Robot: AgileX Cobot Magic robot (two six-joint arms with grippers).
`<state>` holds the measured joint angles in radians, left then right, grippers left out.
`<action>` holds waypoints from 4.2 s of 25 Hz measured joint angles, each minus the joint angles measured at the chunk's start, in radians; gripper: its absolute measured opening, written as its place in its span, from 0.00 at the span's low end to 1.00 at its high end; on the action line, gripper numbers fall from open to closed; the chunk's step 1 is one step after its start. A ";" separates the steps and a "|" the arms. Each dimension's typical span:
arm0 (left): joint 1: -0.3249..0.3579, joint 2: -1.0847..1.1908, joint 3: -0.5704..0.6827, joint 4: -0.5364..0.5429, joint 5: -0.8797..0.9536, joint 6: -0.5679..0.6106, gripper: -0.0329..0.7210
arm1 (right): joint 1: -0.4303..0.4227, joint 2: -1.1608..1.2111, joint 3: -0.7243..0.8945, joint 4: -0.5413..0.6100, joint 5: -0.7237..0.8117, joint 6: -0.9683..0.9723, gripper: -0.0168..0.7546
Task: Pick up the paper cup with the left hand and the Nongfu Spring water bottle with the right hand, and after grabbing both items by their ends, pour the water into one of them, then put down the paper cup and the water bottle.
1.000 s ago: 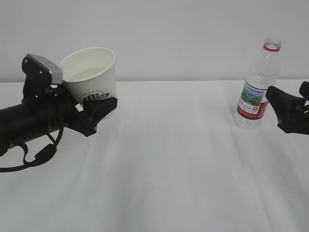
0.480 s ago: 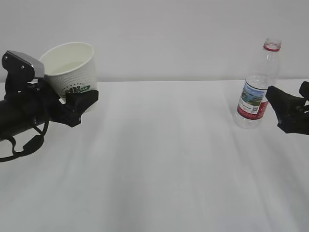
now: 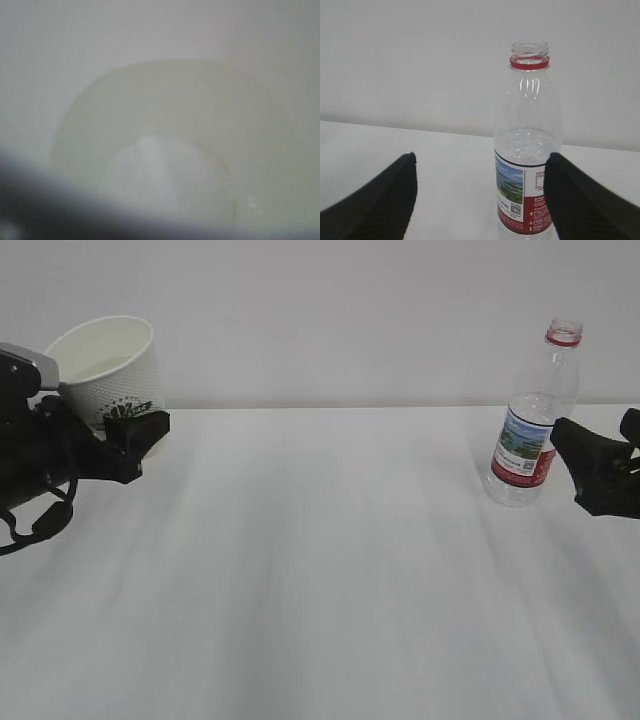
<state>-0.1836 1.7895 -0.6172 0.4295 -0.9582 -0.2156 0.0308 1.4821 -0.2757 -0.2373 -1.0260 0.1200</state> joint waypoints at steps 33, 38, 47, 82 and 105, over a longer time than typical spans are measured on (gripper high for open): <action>0.033 0.127 -0.002 -0.304 -0.022 0.094 0.67 | 0.000 0.000 0.000 -0.004 0.002 0.002 0.79; 0.033 0.145 -0.002 -0.378 -0.049 0.145 0.67 | 0.000 0.000 0.000 -0.006 0.007 0.002 0.79; 0.033 0.216 -0.002 -0.441 -0.097 0.159 0.67 | 0.000 0.000 0.000 -0.008 0.037 0.002 0.79; 0.033 0.356 -0.009 -0.509 -0.152 0.161 0.67 | 0.000 0.000 0.000 -0.011 0.079 0.002 0.79; 0.033 0.357 -0.007 -0.510 -0.171 0.125 0.86 | 0.000 0.000 0.000 -0.011 0.081 0.002 0.79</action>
<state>-0.1502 2.1463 -0.6245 -0.0810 -1.1290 -0.0904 0.0308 1.4821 -0.2757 -0.2479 -0.9453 0.1218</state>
